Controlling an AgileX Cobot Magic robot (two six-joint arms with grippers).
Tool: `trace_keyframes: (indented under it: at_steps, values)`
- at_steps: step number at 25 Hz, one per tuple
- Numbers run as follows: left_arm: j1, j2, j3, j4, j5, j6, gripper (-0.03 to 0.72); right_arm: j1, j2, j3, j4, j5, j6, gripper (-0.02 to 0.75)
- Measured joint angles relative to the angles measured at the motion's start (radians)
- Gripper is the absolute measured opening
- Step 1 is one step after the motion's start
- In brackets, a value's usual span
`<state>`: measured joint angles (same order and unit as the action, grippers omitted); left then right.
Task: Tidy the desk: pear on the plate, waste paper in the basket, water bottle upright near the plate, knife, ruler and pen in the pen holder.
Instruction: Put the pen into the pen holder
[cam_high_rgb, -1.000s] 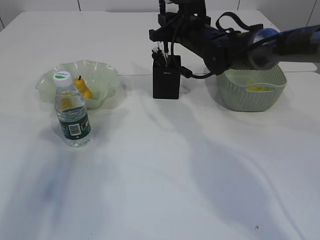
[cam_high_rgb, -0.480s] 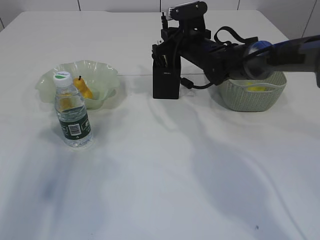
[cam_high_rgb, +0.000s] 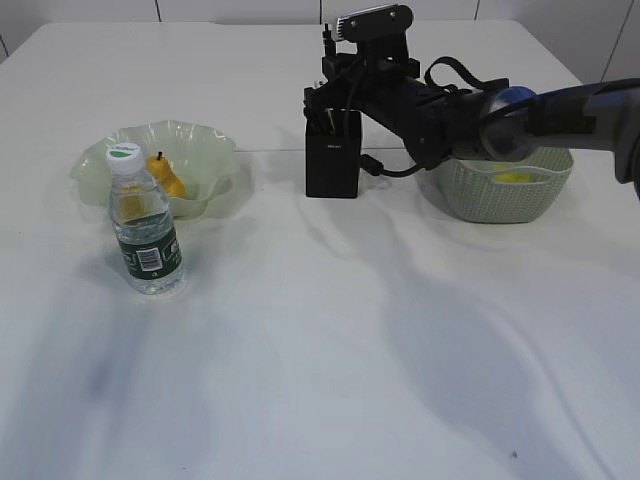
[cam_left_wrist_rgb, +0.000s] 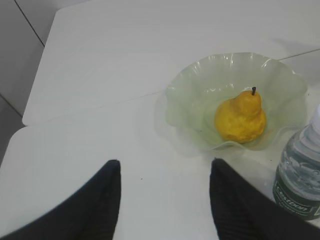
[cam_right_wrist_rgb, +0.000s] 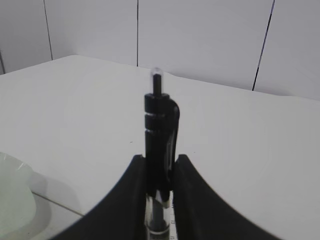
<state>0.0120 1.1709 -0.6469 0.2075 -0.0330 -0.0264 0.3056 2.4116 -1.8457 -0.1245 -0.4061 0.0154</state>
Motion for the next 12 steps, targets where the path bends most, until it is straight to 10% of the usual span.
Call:
trace_keyframes:
  at_steps: [12]
  values:
    - [0.0, 0.0, 0.0, 0.0, 0.0, 0.0, 0.402, -0.009, 0.026, -0.006, 0.001, 0.009, 0.0, 0.113]
